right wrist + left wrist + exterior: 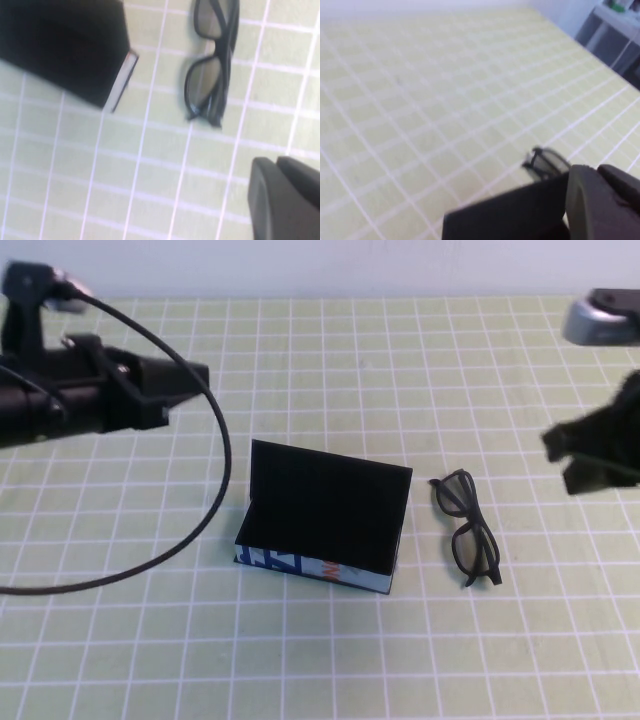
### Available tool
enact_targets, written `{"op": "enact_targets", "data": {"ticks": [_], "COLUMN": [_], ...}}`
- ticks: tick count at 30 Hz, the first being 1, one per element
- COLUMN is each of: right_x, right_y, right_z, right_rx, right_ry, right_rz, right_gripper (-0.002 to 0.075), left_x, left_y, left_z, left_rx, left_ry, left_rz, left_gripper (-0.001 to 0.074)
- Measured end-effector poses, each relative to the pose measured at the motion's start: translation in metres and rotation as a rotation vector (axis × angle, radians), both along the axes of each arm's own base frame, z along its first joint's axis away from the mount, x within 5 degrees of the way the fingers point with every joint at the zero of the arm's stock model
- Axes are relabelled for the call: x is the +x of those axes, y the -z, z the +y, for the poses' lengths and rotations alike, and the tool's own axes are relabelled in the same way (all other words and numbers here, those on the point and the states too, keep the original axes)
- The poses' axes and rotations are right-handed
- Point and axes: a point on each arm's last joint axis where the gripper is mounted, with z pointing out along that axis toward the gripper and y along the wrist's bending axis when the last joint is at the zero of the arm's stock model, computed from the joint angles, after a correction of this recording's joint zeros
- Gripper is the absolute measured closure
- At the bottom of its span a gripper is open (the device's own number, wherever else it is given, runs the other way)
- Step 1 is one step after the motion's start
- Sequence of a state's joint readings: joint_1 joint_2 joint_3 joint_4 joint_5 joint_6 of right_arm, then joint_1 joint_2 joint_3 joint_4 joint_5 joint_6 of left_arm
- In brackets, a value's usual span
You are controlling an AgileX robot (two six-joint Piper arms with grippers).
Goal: Take glasses out of glasses case
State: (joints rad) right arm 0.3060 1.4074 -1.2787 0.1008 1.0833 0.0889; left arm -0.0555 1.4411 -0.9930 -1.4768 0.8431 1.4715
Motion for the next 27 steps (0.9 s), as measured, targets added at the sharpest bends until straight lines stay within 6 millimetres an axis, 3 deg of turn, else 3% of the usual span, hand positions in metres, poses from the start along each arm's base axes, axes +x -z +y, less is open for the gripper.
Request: {"op": "enact_targets", "data": {"ticks": [4,10,19,22,27], "right_x": [-0.057,-0.136,-0.214,-0.226,-0.228], "right_y": [-0.011,-0.014,-0.018,-0.016,-0.01], "right_z": [-0.018,-0.042,-0.064,-0.068,-0.069], "right_rx": [0.025,0.083,0.183,0.204,0.239], "right_ry": [0.005,0.017,0.006,0.002,0.01], "right_rz": [-0.062,-0.189,-0.415,-0.47,-0.596], "right_gripper": [0.0739,0.0741,0.0742,0.0742,0.0742], "left_x": [-0.038,-0.108,-0.205,-0.226,-0.239], "left_y": [-0.036,-0.05,-0.016,0.003,0.041], "left_z": [0.005,0.021,0.039,0.044,0.054], "left_rx": [-0.001,0.0,-0.066,-0.088,-0.098], "left_ry": [-0.054,-0.224,-0.399,-0.454,-0.558], "left_rz": [-0.125,-0.254,-0.399,-0.445,-0.46], "left_gripper": [0.0739,0.0739,0.0739,0.0739,0.0739]}}
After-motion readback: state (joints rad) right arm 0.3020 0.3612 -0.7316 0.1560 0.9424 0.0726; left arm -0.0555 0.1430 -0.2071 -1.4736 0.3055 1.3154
